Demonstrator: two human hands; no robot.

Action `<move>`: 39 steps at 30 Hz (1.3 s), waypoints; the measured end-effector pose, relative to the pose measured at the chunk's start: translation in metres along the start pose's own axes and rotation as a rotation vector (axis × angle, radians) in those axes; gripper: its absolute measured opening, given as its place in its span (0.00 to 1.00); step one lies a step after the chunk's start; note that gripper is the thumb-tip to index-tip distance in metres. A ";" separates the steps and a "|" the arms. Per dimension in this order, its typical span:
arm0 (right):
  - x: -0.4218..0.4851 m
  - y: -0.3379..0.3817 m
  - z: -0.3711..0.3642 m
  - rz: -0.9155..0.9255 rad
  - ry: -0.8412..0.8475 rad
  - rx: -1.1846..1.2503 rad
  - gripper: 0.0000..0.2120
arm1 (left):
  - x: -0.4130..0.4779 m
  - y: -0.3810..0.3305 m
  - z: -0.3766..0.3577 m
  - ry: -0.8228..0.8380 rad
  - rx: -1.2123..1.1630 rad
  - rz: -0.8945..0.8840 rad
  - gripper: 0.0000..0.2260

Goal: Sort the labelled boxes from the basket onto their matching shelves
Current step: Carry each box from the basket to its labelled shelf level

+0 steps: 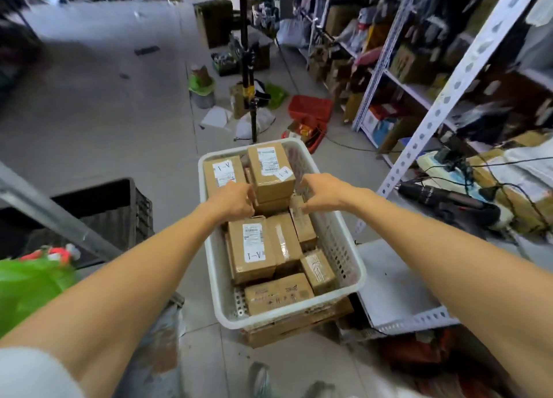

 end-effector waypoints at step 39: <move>0.334 -0.093 -0.073 -0.505 -0.151 0.893 0.34 | 0.342 0.091 -0.043 0.132 -0.387 0.209 0.53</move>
Point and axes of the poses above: each hand's wrist, its own x-axis towards the middle knuckle, its own z-axis out of the back of the hand, y = z × x, the point moved 2 cm from there along x, towards the middle knuckle, and after that the axes turned 6 degrees about y, right-handed, at the moved point
